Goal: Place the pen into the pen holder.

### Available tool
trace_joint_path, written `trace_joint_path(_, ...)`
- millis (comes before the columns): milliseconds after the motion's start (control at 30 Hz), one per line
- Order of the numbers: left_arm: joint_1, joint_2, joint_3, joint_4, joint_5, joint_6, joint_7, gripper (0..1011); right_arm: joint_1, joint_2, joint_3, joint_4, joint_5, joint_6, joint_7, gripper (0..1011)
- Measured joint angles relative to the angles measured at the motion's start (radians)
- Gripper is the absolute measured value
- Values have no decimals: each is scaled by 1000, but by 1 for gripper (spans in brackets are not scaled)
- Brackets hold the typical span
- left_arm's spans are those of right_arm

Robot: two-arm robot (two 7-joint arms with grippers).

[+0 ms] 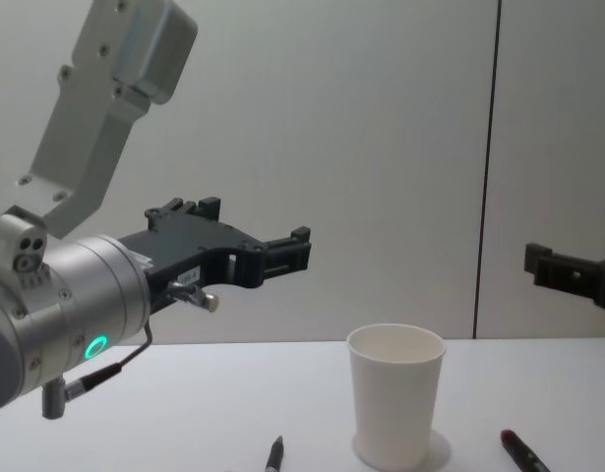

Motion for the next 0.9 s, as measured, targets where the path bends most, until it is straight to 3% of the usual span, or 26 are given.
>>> trace_joint_path(233, 0, 0, 0, 0, 0, 0, 0, 1004, 23, -12, 4, 11, 12, 37, -9, 1001)
trace_joint_path(433, 0, 0, 0, 0, 0, 0, 0, 1004, 56, -28, 8, 35, 24, 102, -25, 1002)
trace_joint_path(900, 0, 0, 0, 0, 0, 0, 0, 1004, 149, -82, 0, 124, 17, 303, -63, 1001)
